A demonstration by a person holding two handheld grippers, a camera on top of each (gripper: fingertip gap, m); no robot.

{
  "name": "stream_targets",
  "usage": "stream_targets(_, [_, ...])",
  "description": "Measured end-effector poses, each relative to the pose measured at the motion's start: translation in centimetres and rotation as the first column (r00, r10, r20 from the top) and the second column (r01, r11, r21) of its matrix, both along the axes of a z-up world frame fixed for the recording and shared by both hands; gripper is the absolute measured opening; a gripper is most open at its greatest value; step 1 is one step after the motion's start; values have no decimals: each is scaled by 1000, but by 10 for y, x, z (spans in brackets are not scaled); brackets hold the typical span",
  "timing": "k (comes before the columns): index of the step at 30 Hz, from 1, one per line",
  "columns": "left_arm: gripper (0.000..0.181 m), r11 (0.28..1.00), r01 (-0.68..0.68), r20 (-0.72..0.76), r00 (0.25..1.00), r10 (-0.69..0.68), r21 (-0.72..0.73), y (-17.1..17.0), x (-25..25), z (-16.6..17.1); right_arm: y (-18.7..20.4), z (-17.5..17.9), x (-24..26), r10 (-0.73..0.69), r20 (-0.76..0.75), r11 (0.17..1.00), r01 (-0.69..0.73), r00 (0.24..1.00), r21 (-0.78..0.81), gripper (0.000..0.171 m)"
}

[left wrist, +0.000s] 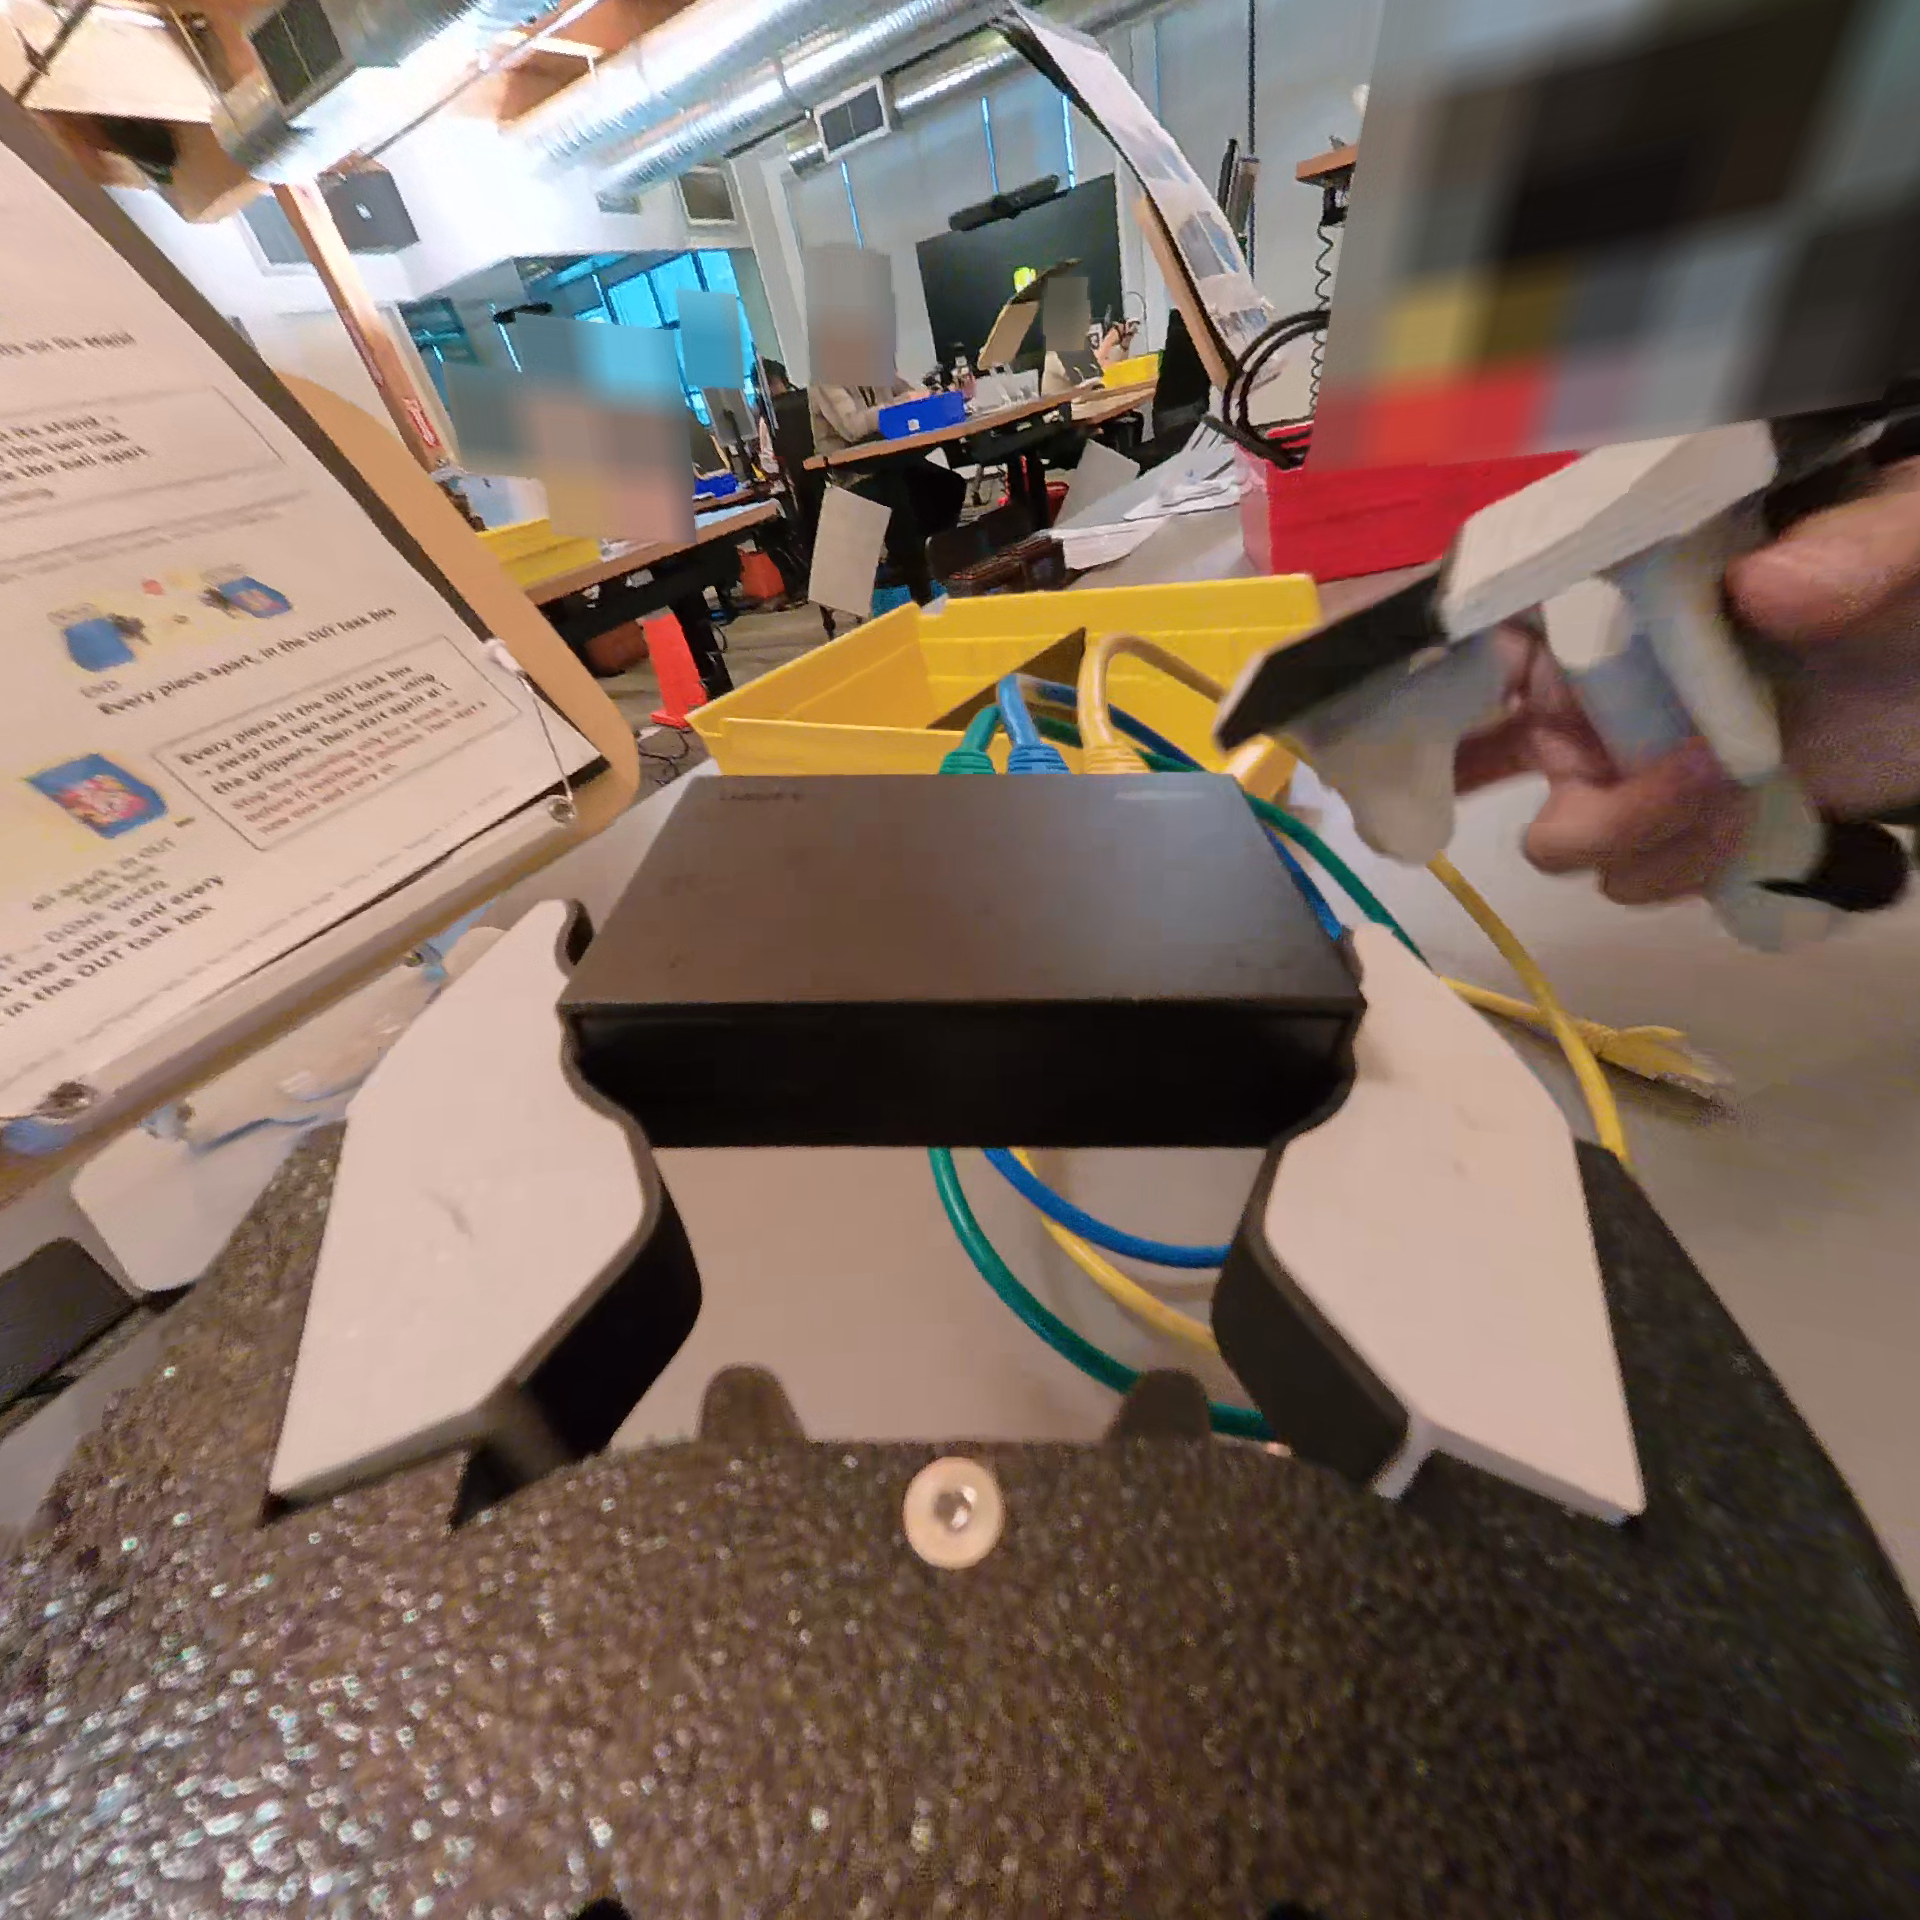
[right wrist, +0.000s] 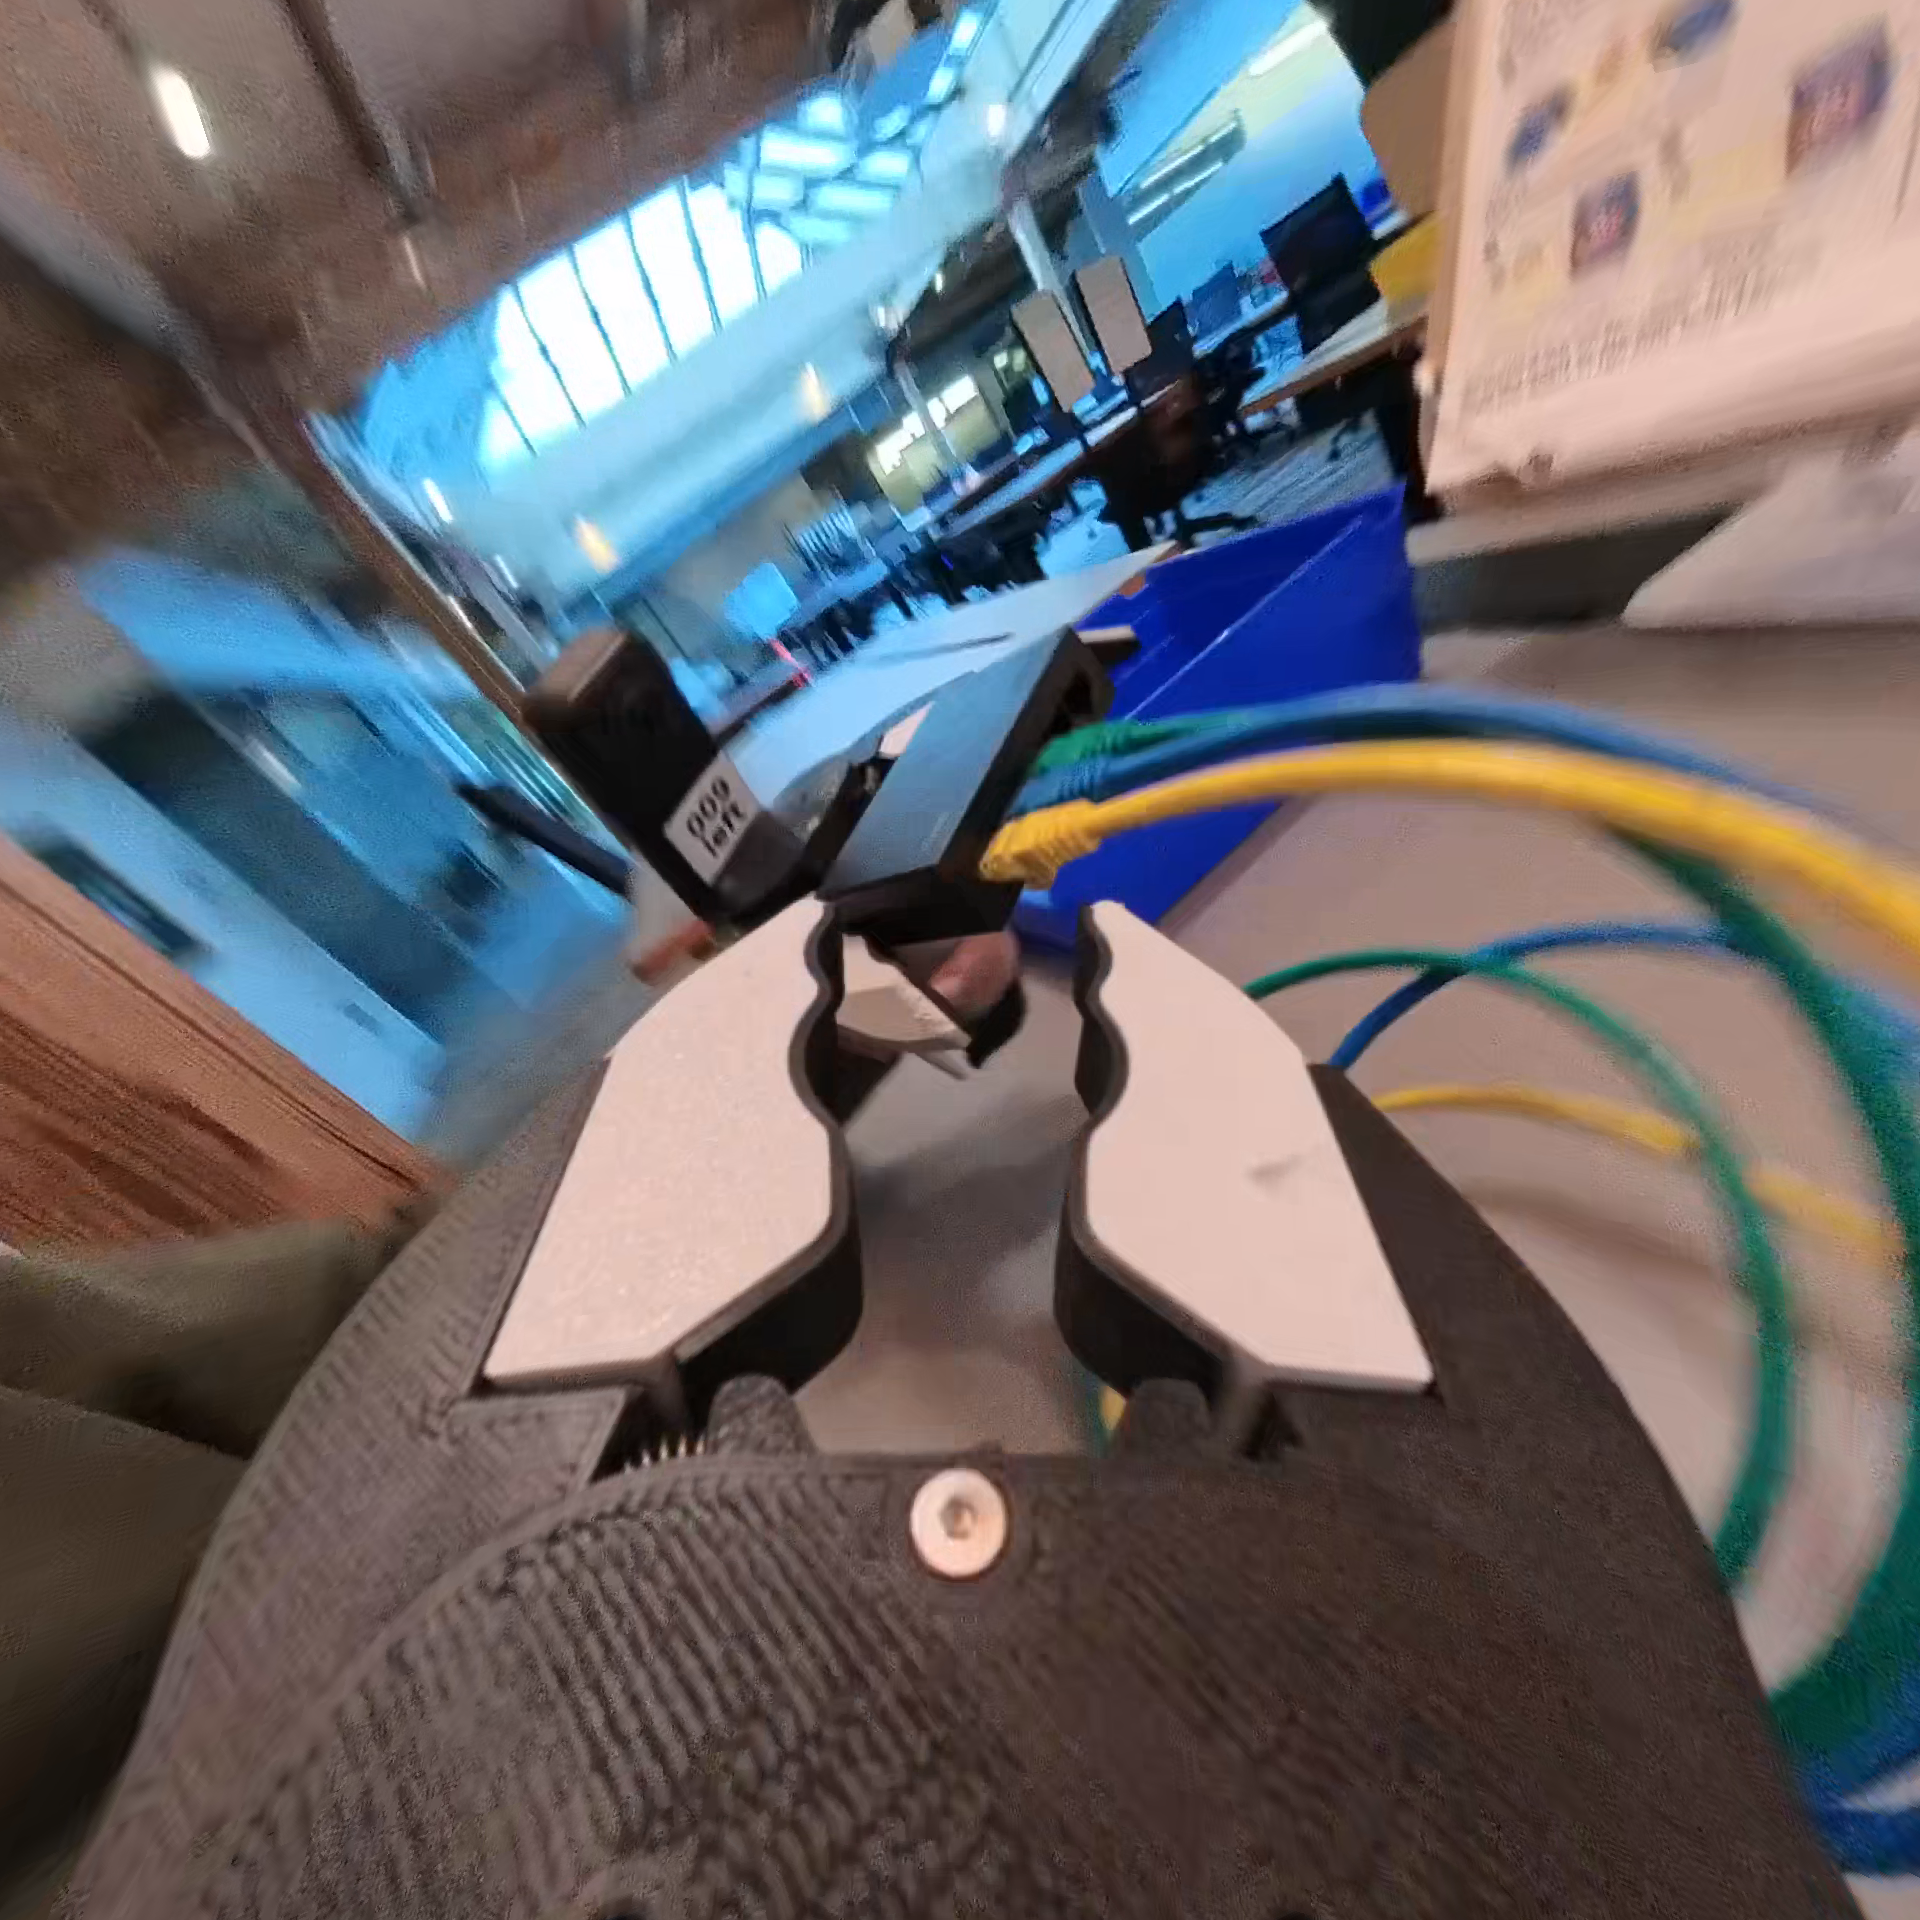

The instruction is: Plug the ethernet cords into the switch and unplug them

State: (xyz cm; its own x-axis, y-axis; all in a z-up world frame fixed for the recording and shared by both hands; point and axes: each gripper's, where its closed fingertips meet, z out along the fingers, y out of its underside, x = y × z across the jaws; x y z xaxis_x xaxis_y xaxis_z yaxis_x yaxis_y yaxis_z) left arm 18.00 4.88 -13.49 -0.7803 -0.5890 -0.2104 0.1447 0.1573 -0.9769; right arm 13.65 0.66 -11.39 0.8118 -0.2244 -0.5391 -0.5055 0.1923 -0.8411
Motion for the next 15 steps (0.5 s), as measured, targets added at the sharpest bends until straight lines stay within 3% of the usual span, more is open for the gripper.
stream_targets(3, [126, 1000, 12, 42, 999, -12, 12, -7, 0, 4, 8, -19, 9, 28, -300, 978, 37, 954, 207, 41])
stream_targets(6, [125, 999, 45, 60, 997, -45, 15, -18, -2, 2, 11, -17, 17, 121, -460, 887, 113, 880, 449, 37])
stream_targets(8, [125, 998, 60, 56, 997, -61, 13, -23, -3, -5, 17, -31, 21, 102, -481, 899, 126, 871, 419, 27])
stream_targets(15, [124, 998, 49, 65, 997, -52, 45, -21, -2, -13, 19, -40, 22, 130, -490, 894, 112, 862, 433, 26])
